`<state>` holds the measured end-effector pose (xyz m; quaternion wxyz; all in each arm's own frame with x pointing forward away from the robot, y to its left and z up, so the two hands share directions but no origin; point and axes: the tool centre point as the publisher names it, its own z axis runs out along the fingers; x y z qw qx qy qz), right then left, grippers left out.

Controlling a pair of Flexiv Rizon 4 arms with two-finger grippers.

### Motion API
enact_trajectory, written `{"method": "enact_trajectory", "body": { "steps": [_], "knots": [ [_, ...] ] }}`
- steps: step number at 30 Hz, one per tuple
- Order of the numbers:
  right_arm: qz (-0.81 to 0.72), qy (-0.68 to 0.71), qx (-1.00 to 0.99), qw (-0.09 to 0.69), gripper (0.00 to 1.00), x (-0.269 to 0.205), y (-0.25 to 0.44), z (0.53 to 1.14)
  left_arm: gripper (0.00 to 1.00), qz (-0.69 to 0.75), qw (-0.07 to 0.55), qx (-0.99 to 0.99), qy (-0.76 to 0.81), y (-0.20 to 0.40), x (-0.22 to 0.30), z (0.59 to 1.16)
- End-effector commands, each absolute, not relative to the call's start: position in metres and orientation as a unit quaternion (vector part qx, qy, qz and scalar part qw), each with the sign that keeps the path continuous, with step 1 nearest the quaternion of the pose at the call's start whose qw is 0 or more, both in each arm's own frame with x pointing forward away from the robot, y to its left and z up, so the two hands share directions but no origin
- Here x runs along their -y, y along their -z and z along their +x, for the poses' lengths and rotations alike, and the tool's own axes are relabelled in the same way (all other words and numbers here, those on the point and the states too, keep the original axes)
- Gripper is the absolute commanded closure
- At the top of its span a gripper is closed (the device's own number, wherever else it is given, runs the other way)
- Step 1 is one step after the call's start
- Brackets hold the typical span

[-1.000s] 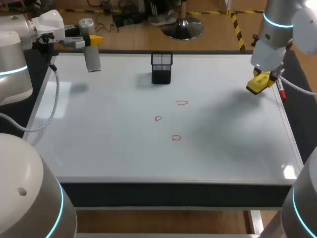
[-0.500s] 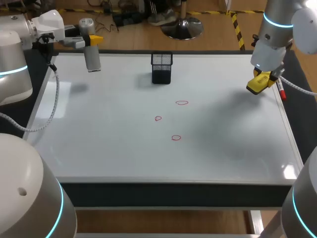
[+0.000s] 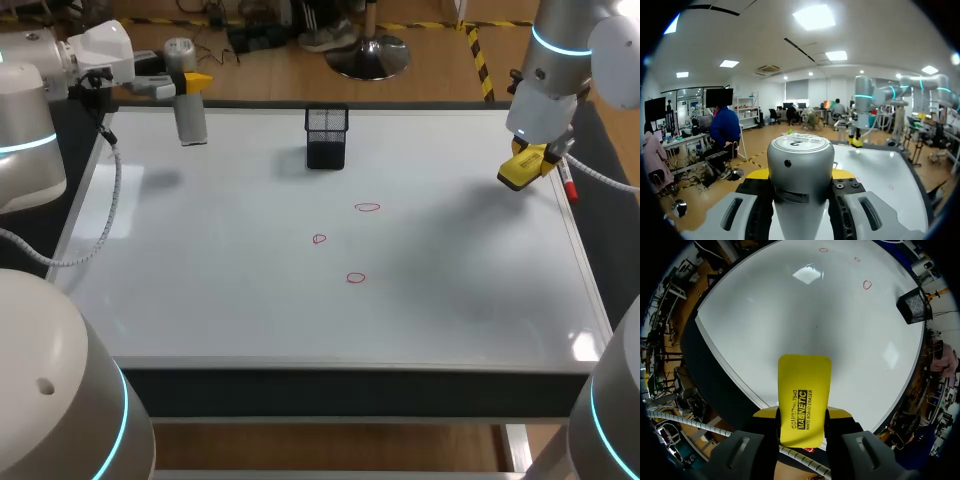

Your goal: Pick up the inspection probe, press it on each red-marked spot on the whiteboard one by one, put down the probe, pick up the eraser, and wipe off all the red marks.

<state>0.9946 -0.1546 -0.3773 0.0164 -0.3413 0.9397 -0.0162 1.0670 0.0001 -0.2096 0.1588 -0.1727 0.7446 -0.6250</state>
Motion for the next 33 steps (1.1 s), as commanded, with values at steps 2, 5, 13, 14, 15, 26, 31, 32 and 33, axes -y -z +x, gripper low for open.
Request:
{"method": "enact_trajectory", "body": {
  "steps": [2,5,13,14,15,26,31,32,33],
  "knots": [
    [-0.342,0.017,-0.939,0.016,1.00,0.155,0.377,0.995,1.00,-0.169,0.164,-0.746,0.622,0.205,0.016,1.038],
    [-0.342,0.017,-0.939,0.016,1.00,0.155,0.377,0.995,1.00,-0.163,0.161,-0.744,0.627,0.202,0.027,1.022],
    [-0.342,0.017,-0.939,0.016,1.00,0.155,0.377,0.995,1.00,-0.131,0.140,-0.744,0.640,0.206,0.065,0.979],
    [-0.342,0.017,-0.939,0.016,1.00,0.155,0.377,0.995,1.00,-0.126,0.137,-0.746,0.639,0.207,0.070,0.975],
    [-0.342,0.017,-0.939,0.016,1.00,0.155,0.377,0.995,1.00,-0.121,0.132,-0.746,0.641,0.209,0.075,0.970],
    [-0.342,0.017,-0.939,0.016,1.00,0.155,0.377,0.995,1.00,-0.081,0.080,-0.742,0.661,0.232,0.115,0.921],
    [-0.342,0.017,-0.939,0.016,1.00,0.155,0.377,0.995,1.00,-0.065,0.053,-0.744,0.663,0.241,0.132,0.906],
    [-0.342,0.017,-0.939,0.016,1.00,0.155,0.377,0.995,1.00,-0.063,0.048,-0.741,0.667,0.244,0.135,0.904],
    [-0.342,0.017,-0.939,0.016,1.00,0.155,0.377,0.995,1.00,-0.060,0.041,-0.742,0.667,0.248,0.139,0.903]
  ]
}}
